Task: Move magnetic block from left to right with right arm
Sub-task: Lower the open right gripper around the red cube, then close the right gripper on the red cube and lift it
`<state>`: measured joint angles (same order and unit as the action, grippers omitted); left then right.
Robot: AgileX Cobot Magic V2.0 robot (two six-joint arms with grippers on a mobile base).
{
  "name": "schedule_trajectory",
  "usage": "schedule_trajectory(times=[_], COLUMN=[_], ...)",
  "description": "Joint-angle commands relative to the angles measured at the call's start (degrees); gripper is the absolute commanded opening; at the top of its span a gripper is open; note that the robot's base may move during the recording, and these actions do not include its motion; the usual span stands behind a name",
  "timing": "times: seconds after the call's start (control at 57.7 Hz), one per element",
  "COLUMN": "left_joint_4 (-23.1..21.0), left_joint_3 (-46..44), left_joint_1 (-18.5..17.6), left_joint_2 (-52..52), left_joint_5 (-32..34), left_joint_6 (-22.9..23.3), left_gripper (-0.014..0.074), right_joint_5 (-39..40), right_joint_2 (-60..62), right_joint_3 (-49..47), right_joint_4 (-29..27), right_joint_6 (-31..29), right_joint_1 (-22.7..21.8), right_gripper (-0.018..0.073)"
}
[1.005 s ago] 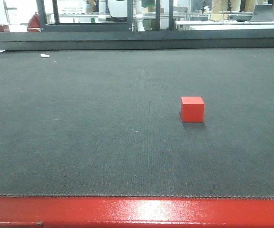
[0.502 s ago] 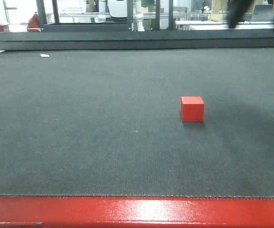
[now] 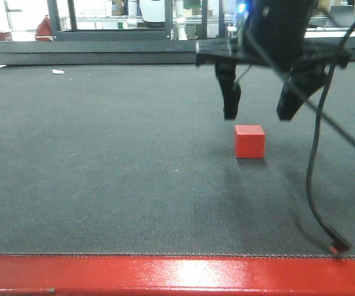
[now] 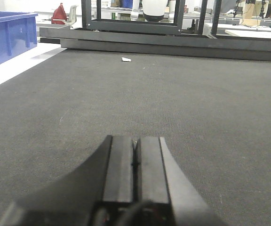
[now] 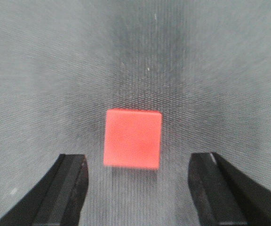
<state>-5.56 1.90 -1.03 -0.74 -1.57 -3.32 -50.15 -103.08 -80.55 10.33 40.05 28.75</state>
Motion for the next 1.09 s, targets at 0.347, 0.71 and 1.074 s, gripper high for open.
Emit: schedule_trajectory(times=[0.347, 0.71, 1.074], left_joint_4=[-0.27, -0.27, -0.27], left_joint_3=[0.45, 0.45, 0.45], left_joint_1=[-0.44, -0.44, -0.44], left_joint_2=[-0.77, -0.77, -0.77], left_joint_5=[4.83, 4.83, 4.83], left_joint_6=[0.34, 0.34, 0.34], left_gripper=[-0.0126, -0.0126, -0.0126], right_joint_5=[7.54, 7.55, 4.03], right_joint_2=[-2.43, -4.17, -0.23], right_joint_3=[-2.2, -2.2, -4.97], right_joint_4=[2.91, 3.3, 3.57], right_joint_6=[0.58, 0.33, -8.76], right_joint_1=[-0.74, -1.35, -3.47], right_gripper=[0.0552, 0.0382, 0.0252])
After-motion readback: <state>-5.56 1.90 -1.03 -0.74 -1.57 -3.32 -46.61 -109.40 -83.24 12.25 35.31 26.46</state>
